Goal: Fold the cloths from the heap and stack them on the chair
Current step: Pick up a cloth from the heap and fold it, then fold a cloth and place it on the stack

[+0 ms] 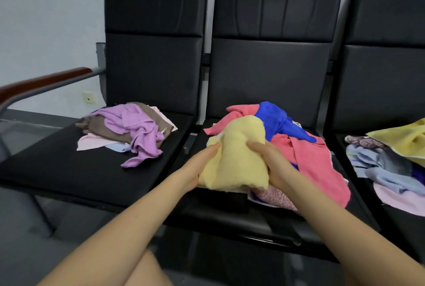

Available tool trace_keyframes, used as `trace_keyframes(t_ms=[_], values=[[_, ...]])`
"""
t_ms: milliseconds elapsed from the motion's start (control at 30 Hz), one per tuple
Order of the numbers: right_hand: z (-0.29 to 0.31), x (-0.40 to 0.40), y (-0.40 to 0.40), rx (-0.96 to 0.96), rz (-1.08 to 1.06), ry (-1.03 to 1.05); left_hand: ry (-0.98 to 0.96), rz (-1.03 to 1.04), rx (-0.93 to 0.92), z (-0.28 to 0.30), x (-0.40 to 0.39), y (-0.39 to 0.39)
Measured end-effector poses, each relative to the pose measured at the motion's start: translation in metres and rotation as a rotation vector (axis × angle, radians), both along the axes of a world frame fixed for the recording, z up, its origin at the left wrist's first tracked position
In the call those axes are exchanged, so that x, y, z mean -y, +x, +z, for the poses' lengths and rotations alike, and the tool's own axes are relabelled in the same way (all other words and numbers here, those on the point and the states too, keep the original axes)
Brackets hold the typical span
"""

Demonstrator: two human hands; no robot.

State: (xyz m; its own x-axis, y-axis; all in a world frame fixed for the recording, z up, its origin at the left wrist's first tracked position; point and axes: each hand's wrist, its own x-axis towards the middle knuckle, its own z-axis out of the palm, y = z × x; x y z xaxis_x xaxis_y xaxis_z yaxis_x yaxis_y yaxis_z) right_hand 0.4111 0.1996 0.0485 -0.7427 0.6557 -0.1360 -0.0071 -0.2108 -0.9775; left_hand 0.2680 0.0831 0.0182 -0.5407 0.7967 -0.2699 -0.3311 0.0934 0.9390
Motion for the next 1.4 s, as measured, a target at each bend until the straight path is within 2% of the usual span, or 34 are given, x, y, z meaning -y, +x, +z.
trace_keyframes(t_ms=[100, 233, 333, 433, 500, 567, 700, 800, 867, 900, 1000, 1067, 1133, 1200, 1300, 1400], values=[[0.017, 0.013, -0.016, -0.001, 0.063, -0.033, 0.058, -0.049, 0.104, 0.006, 0.015, -0.002], [0.045, 0.032, -0.058, 0.009, 0.146, -0.049, 0.134, -0.092, 0.422, 0.006, 0.047, -0.022], [0.062, 0.053, -0.098, 0.002, 0.194, -0.086, 0.180, 0.074, 0.455, 0.016, 0.073, -0.048], [0.070, 0.077, -0.138, 0.006, 0.228, -0.114, 0.334, 0.276, 0.439, 0.022, 0.102, -0.086], [0.063, 0.090, -0.167, 0.016, 0.243, -0.095, 0.299, 0.374, 0.317, 0.025, 0.128, -0.118], [0.051, 0.106, -0.192, 0.052, 0.251, -0.003, 0.139, 0.474, 0.147, 0.029, 0.159, -0.149], [0.011, 0.144, -0.237, 0.109, 0.306, 0.160, -0.321, 0.616, -0.428, 0.032, 0.218, -0.212], [-0.023, 0.171, -0.262, 0.245, 0.483, 0.252, -0.675, 0.664, -0.763, 0.017, 0.254, -0.250], [-0.040, 0.176, -0.270, 0.288, 0.445, 0.367, -0.982, 0.684, -0.942, 0.002, 0.266, -0.257], [-0.046, 0.171, -0.275, 0.288, 0.353, 0.487, -1.050, 0.669, -1.006, -0.006, 0.265, -0.257], [-0.052, 0.147, -0.280, 0.252, 0.040, 0.838, -0.936, 0.473, -1.036, -0.032, 0.239, -0.247], [-0.053, 0.127, -0.289, 0.213, -0.055, 0.933, -1.003, 0.294, -1.115, -0.049, 0.217, -0.240], [-0.053, 0.108, -0.304, 0.234, -0.053, 0.976, -1.068, 0.296, -1.181, -0.060, 0.205, -0.241], [-0.052, 0.096, -0.321, 0.277, 0.021, 0.951, -1.050, 0.370, -1.175, -0.063, 0.202, -0.252], [-0.056, 0.090, -0.347, 0.297, 0.132, 0.779, -0.987, 0.414, -1.188, -0.063, 0.202, -0.268], [-0.060, 0.089, -0.364, 0.398, 0.227, 0.650, -0.912, 0.485, -1.208, -0.062, 0.201, -0.277]])
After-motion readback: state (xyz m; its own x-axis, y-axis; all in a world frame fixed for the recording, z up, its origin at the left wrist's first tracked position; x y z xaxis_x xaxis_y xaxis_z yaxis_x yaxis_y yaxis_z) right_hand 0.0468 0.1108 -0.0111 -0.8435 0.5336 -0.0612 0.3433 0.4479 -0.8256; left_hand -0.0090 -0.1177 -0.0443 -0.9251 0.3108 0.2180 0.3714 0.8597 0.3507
